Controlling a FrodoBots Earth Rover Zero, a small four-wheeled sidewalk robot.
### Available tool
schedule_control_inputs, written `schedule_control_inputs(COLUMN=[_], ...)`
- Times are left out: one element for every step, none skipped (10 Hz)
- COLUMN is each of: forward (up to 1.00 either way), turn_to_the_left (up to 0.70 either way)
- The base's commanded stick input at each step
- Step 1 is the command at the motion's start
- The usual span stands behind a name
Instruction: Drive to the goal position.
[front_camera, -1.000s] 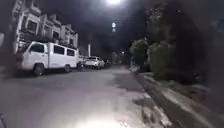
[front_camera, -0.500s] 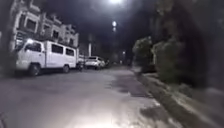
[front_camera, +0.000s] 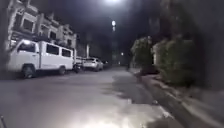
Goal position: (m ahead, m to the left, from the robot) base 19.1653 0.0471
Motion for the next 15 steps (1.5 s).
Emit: schedule_control_inputs(forward=[0.70, 0.70, 0.70, 0.70, 0.70, 0.70, 0.70, 0.70, 0.70, 0.70, 0.70, 0.70, 0.70, 0.70, 0.70], turn_to_the_left=[-0.14, -0.14, -0.27, -0.06, -0.03, -0.23, -0.21, 0.00, 0.00, 0.00, 0.00, -0.09, -0.34, -0.19, 0.00])
